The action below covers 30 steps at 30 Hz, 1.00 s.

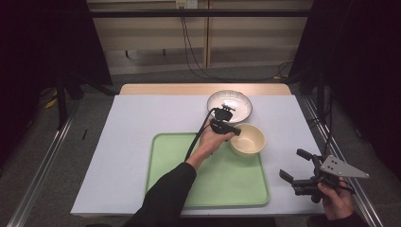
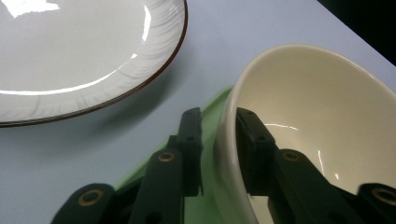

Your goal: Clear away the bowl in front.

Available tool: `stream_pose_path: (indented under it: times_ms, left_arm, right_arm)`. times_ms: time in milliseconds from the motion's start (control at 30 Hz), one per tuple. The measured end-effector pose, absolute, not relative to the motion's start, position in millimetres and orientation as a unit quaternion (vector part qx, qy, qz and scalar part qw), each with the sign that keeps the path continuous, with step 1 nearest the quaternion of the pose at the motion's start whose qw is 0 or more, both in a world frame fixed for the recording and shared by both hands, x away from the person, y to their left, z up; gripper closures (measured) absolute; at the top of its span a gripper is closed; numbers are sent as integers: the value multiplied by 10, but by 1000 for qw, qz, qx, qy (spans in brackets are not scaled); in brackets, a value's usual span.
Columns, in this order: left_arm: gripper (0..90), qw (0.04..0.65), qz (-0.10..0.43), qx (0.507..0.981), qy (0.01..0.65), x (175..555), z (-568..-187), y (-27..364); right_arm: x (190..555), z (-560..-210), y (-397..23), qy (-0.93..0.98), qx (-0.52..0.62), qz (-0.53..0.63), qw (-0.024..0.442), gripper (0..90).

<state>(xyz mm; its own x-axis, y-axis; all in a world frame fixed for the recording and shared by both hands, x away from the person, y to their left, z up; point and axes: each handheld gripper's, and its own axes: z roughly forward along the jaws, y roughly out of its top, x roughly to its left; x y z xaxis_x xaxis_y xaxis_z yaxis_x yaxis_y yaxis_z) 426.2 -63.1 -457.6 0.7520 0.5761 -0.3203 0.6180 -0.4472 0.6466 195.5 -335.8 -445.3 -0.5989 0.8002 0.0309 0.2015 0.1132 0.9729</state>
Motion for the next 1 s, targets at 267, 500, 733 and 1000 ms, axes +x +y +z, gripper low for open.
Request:
stream_pose_path:
  times_ms: [267,500,733,1000]
  left_arm:
    - [487,400,-3,854,334,4266,-4578,-623]
    - [253,399,9,849,346,4294,-4587,-599]
    - [37,419,22,840,344,4284,-4556,-584]
    - [39,434,33,839,327,4224,-4483,-493]
  right_arm:
    - [1951,-4451,-3354,695,362,561,266,2]
    - [1954,-4453,-3358,697,361,560,267,1]
    - [1955,-4452,-3359,697,360,561,266,0]
    - [1955,-4452,-3360,697,360,559,267,1]
